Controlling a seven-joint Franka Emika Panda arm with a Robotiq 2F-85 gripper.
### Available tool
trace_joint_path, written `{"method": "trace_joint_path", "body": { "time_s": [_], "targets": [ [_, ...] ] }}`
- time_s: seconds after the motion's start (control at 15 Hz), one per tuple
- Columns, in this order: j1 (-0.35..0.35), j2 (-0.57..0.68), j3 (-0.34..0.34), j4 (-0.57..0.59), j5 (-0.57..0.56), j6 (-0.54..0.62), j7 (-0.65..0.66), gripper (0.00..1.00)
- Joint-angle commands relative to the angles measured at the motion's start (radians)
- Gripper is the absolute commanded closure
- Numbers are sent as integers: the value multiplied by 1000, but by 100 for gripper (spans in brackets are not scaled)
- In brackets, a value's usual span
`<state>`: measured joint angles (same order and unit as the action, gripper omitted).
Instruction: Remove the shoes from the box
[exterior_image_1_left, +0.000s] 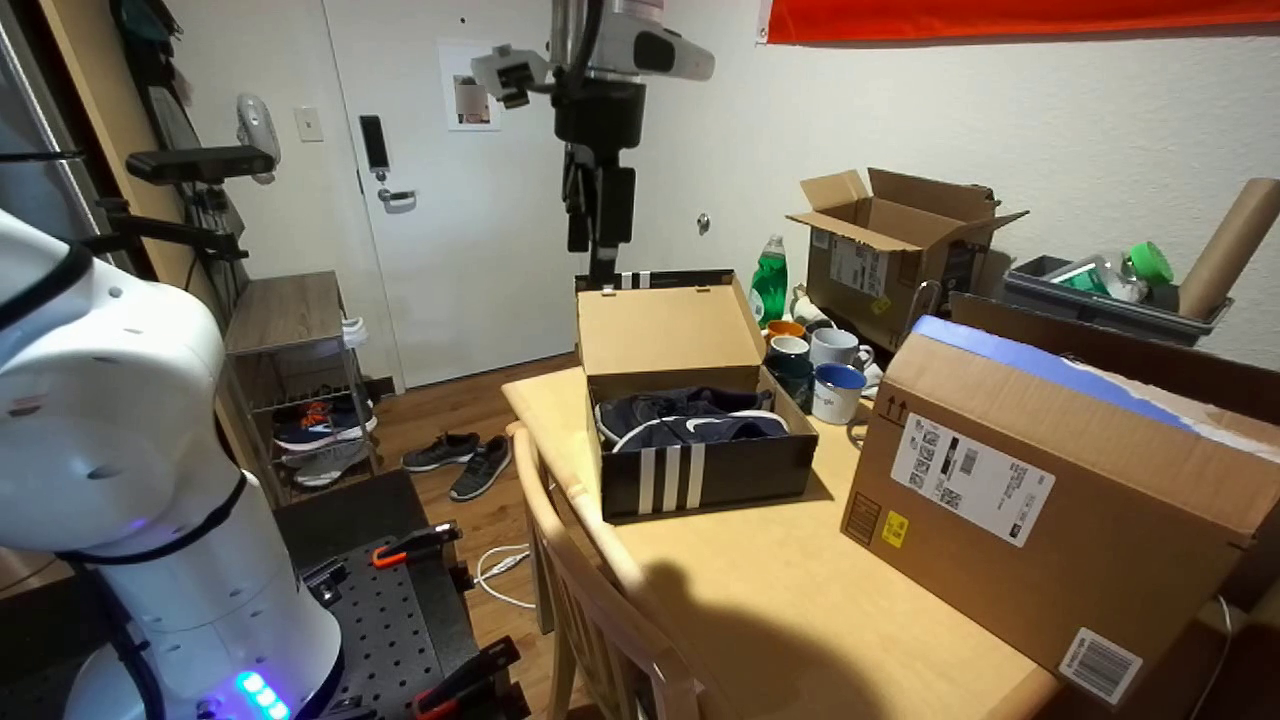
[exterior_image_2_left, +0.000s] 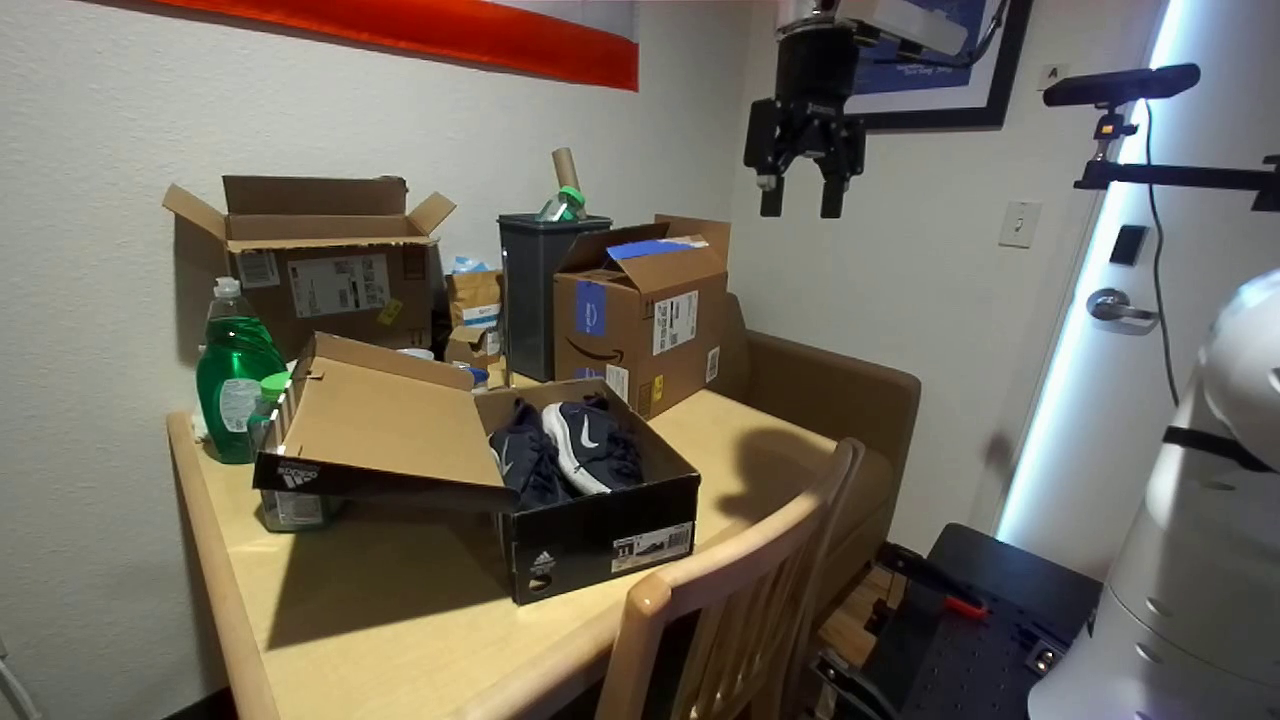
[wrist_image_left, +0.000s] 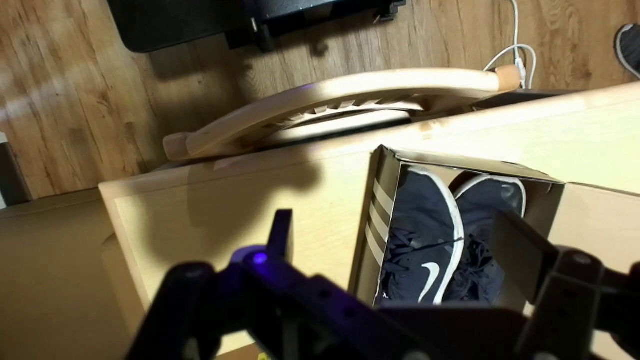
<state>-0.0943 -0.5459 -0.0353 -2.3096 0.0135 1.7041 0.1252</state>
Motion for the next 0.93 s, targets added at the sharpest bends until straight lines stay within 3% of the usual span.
{"method": "trace_joint_path", "body": {
  "time_s": [0.0,0.87],
  "targets": [
    [6,92,14,106,-3,-30,23,0],
    [30,315,21,305,-15,-50,23,0]
  ]
}}
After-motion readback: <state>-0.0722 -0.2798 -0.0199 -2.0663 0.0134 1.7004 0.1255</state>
